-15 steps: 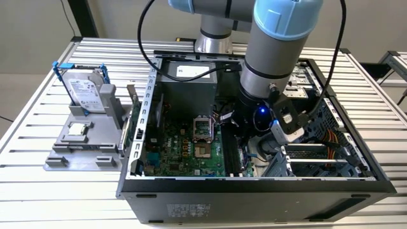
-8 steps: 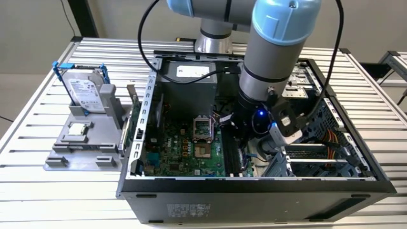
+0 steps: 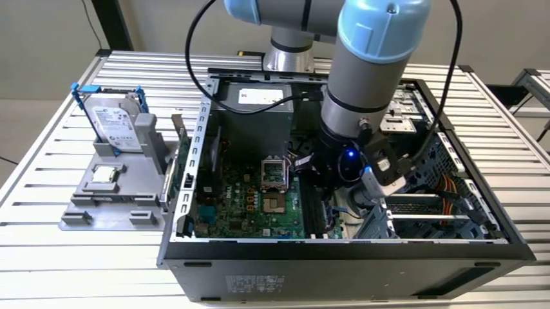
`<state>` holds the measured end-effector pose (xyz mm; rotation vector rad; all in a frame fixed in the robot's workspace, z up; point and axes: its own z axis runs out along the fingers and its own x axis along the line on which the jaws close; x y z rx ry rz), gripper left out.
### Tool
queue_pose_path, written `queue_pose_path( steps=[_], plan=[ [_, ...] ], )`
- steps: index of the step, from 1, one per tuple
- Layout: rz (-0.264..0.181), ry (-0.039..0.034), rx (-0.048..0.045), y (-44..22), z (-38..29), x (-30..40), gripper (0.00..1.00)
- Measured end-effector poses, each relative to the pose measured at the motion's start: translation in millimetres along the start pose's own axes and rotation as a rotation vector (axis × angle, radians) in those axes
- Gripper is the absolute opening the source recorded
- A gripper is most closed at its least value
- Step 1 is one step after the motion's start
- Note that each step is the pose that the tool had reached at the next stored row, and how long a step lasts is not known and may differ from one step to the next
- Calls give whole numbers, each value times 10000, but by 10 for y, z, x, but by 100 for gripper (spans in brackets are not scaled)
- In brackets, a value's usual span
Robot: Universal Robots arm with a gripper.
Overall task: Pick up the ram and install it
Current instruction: 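Insert the ram into the slot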
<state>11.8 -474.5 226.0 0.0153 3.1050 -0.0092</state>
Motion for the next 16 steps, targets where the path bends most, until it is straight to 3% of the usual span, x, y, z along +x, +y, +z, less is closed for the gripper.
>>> queue_pose_path(
  steps=[16],
  plan=[
    [-1,3,1,3,55,17,0]
  ],
)
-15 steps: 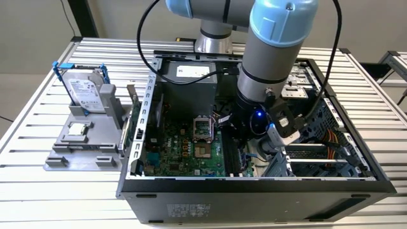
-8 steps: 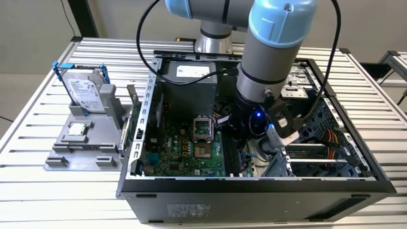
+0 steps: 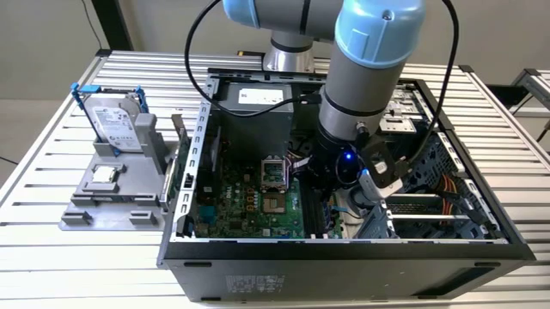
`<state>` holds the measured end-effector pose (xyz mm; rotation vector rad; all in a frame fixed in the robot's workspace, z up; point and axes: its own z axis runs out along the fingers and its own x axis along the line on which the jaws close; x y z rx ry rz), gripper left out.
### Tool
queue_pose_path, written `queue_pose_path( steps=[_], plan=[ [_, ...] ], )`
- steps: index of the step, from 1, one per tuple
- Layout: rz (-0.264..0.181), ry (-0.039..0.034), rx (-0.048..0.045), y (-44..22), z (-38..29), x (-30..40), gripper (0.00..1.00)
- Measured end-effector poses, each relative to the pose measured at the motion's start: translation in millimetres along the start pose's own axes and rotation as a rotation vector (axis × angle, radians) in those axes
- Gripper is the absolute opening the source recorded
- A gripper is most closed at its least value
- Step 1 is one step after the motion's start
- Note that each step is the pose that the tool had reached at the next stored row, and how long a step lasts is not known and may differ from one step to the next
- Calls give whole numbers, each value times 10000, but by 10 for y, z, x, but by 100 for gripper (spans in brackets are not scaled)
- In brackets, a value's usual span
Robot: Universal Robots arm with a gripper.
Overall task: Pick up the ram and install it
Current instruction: 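Insert the ram into the slot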
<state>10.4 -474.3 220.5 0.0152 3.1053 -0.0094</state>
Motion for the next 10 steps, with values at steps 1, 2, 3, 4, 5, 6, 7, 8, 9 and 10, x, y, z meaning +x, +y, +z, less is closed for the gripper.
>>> queue_pose_path(
  steps=[1,2,3,4,5,6,7,8,9,10],
  plan=[
    [0,1,2,0,1,0,0],
    [0,0,0,2,2,0,0],
    [1,-1,-1,5,3,0,0],
    [1,0,-1,9,3,0,0],
    [1,0,-1,12,3,1,0],
    [0,-1,-1,13,3,0,0],
    [0,0,0,12,4,1,0],
    [0,-1,-1,13,7,1,0],
    [-2,0,1,13,8,1,0],
    [-3,0,1,13,9,4,0]
  ],
)
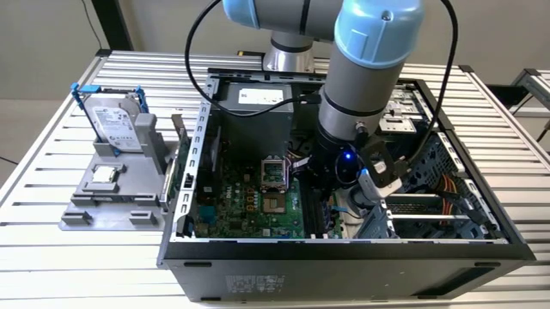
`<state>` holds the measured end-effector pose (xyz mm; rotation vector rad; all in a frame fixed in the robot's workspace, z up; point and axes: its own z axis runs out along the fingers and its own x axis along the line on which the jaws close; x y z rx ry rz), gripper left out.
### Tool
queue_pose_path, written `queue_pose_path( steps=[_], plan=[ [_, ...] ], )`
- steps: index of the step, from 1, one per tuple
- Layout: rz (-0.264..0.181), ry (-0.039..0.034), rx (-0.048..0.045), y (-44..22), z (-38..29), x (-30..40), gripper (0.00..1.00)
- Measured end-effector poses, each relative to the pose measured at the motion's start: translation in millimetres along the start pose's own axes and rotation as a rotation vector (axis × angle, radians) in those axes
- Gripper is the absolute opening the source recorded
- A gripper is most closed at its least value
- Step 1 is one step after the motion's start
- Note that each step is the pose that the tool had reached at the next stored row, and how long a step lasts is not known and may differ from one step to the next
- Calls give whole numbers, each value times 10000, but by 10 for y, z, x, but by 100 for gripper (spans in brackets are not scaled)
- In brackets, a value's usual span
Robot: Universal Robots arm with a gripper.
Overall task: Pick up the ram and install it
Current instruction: 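Insert the ram into the slot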
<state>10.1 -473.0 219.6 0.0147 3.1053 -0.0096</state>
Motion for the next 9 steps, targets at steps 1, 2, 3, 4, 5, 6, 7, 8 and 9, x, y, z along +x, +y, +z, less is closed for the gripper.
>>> queue_pose_path(
  steps=[1,2,3,4,5,6,7,8,9],
  plan=[
    [1,0,1,0,0,3,0],
    [-1,-1,-3,0,3,3,0],
    [-2,-1,-4,0,6,4,0],
    [-2,-1,-5,1,11,4,0],
    [-2,-1,-4,1,16,5,0],
    [-1,-1,-3,1,21,5,0],
    [-1,0,-1,2,24,5,0],
    [-1,0,-1,3,24,6,0],
    [-1,-1,-2,5,25,6,0]
  ],
)
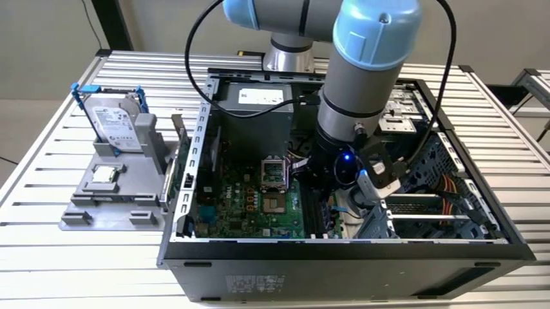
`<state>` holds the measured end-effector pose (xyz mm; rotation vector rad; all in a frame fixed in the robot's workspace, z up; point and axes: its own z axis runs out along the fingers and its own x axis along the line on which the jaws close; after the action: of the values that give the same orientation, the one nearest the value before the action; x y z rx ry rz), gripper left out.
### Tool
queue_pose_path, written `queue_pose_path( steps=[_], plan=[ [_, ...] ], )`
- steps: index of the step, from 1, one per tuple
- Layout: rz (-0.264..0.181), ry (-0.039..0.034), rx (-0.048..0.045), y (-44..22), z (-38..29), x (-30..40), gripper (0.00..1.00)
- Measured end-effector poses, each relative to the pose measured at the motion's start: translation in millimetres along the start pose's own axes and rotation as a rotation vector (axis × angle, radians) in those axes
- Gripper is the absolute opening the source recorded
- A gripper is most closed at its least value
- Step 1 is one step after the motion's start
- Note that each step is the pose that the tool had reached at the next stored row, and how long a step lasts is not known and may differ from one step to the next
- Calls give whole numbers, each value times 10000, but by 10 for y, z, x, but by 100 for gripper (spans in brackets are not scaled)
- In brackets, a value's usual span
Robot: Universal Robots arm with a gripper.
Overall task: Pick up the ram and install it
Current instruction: 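Insert the ram into the slot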
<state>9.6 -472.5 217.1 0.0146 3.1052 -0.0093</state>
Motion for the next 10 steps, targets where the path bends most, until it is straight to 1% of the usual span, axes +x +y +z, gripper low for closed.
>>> queue_pose_path(
  steps=[10],
  plan=[
    [-1,2,1,12,12,1,0]
  ],
)
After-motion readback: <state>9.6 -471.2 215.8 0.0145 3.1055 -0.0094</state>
